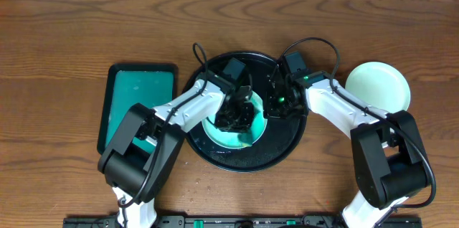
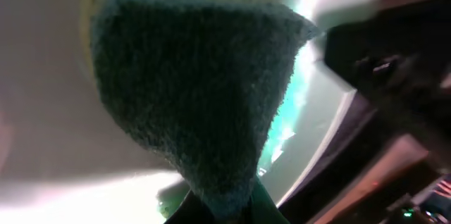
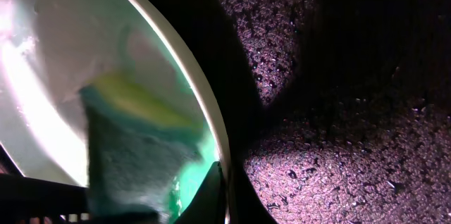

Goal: Clean dirty plates on tray and stack at the side
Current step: 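Scrub the remaining green plate with the sponge in left gripper, then move left gripper with sponge to the water tray and release it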

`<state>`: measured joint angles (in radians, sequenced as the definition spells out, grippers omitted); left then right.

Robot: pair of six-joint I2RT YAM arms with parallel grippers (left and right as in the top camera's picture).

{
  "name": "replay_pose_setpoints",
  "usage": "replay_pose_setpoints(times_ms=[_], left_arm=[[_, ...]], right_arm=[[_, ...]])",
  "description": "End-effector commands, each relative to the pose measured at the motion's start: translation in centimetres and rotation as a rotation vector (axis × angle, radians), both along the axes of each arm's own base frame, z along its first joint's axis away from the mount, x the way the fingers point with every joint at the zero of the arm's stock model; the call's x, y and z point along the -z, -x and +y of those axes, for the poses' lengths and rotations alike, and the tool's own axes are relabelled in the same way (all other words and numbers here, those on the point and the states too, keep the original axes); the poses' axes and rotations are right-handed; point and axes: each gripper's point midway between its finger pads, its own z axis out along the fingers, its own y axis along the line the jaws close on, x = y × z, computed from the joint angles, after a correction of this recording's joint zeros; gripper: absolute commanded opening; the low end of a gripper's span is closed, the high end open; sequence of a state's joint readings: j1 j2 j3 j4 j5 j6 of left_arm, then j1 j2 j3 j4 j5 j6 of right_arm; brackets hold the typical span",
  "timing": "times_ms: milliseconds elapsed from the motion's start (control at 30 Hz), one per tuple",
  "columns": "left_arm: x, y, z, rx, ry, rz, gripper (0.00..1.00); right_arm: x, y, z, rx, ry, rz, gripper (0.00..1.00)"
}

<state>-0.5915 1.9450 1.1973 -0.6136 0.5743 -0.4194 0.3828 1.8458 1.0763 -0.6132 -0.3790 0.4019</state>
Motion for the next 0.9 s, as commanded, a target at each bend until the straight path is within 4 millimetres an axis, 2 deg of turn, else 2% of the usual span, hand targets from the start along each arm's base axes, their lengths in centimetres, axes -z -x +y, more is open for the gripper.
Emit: replay_pose_setpoints(times_ms=[0,100,233,333,400,533,667,767,867], left_arm=[[0.3,0.8,-1.6,0.013,0.083,0.048,0.07],[0.1,-0.9,-1.4,-0.022,0.098,0.011,0.07],[0.0,-3.7,0.9,-0.103,0.017,-0.049,0.07],[-0.8,-5.3,3.9,-0.157,-0.109,-0.100,0.07],[-2.0,-6.0,5.6,-0.181,-0.183,-0.135,0.07],[-6.5,-6.7,9.3,-0.221,-0.330,-0.251,0.07],[-9.3,-7.3,13.9,-0.309,-0.483,-0.336,0.07],[-10.2,-7.4,17.3,-0.388,-0.523,-0.315,0.07],[-10.1,-7.4,21.0,-0.481,-0.544,-0.252,0.07]], right_arm=[[0.4,1.0,0.0,-0.022,0.006,0.028,0.01],[0.5,1.1,0.0,-0.022,0.008,0.032,0.01],[0.5,1.2,0.0,-0.022,0.009,0.037,0.01],[0.5,1.2,0.0,-0.022,0.009,0.036,0.01],[0.5,1.1,0.0,-0.022,0.008,0.035,0.01],[0.4,1.0,0.0,-0.022,0.006,0.027,0.01],[0.4,0.9,0.0,-0.022,0.005,0.026,0.01],[0.4,0.9,0.1,-0.023,0.005,0.024,0.01],[0.4,0.7,0.1,-0.023,0.002,0.017,0.01]])
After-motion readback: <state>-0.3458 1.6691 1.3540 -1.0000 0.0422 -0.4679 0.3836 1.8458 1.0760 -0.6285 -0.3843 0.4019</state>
